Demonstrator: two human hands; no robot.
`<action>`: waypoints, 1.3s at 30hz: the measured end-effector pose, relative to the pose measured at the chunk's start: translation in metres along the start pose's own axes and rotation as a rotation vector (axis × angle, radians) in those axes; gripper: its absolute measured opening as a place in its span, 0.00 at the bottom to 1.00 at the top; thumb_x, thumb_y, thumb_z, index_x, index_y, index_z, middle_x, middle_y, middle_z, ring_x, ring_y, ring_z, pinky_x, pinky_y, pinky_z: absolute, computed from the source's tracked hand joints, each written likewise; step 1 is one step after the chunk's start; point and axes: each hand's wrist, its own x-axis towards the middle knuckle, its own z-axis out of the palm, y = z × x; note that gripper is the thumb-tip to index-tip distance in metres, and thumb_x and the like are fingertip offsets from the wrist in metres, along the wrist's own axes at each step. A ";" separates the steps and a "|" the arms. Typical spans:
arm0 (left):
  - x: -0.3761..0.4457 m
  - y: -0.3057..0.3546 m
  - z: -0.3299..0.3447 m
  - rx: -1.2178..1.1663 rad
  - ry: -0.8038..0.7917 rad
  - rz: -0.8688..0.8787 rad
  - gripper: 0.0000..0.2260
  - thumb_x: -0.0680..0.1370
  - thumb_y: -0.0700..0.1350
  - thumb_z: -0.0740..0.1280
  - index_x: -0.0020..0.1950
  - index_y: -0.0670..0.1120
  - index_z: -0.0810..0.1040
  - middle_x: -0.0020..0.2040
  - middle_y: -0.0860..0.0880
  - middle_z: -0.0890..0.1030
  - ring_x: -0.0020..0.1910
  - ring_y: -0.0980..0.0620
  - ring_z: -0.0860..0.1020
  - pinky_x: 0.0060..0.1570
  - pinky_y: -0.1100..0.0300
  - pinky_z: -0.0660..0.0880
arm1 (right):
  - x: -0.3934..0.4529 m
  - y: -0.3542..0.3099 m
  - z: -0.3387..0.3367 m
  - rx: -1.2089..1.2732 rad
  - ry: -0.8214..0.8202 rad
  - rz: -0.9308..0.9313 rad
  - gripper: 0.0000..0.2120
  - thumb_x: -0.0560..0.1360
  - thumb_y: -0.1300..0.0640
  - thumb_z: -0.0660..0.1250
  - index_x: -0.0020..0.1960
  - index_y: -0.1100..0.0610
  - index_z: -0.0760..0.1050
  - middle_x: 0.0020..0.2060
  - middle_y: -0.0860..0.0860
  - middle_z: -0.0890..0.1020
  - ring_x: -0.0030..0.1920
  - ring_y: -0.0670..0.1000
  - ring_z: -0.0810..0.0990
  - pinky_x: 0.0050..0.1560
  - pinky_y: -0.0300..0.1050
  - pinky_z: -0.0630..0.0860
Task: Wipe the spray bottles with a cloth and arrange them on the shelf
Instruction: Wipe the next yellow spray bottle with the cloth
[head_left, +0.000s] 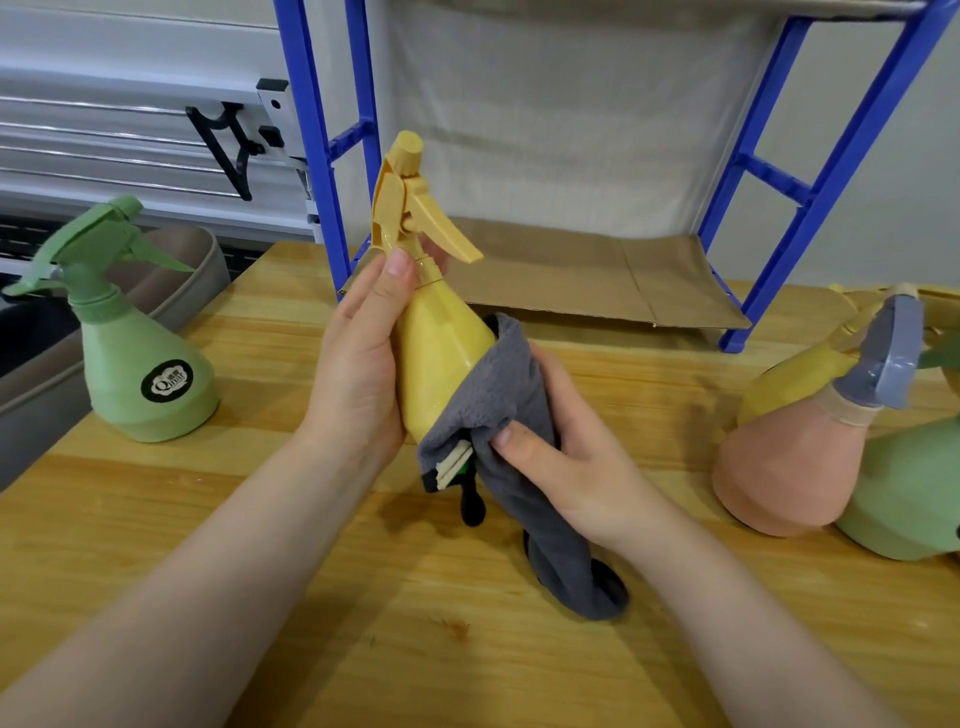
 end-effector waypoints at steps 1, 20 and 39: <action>-0.001 0.000 0.001 -0.005 -0.008 -0.005 0.13 0.79 0.53 0.63 0.56 0.47 0.81 0.57 0.50 0.82 0.51 0.57 0.80 0.52 0.56 0.77 | 0.000 0.000 0.001 -0.019 0.011 -0.009 0.34 0.70 0.42 0.70 0.71 0.49 0.62 0.54 0.35 0.79 0.57 0.40 0.79 0.54 0.35 0.74; -0.025 -0.017 0.024 -0.008 -0.218 -0.164 0.11 0.75 0.46 0.63 0.51 0.43 0.82 0.47 0.45 0.84 0.48 0.50 0.83 0.51 0.57 0.79 | 0.001 -0.005 0.003 -0.211 0.291 -0.028 0.12 0.68 0.44 0.71 0.50 0.41 0.75 0.45 0.39 0.83 0.47 0.41 0.83 0.46 0.41 0.79; 0.008 -0.003 0.005 -0.308 0.120 -0.127 0.13 0.83 0.49 0.58 0.62 0.45 0.76 0.53 0.49 0.82 0.58 0.53 0.79 0.55 0.57 0.78 | -0.003 0.010 0.016 -0.306 0.214 0.015 0.34 0.71 0.38 0.69 0.71 0.37 0.56 0.64 0.37 0.74 0.63 0.37 0.74 0.59 0.38 0.75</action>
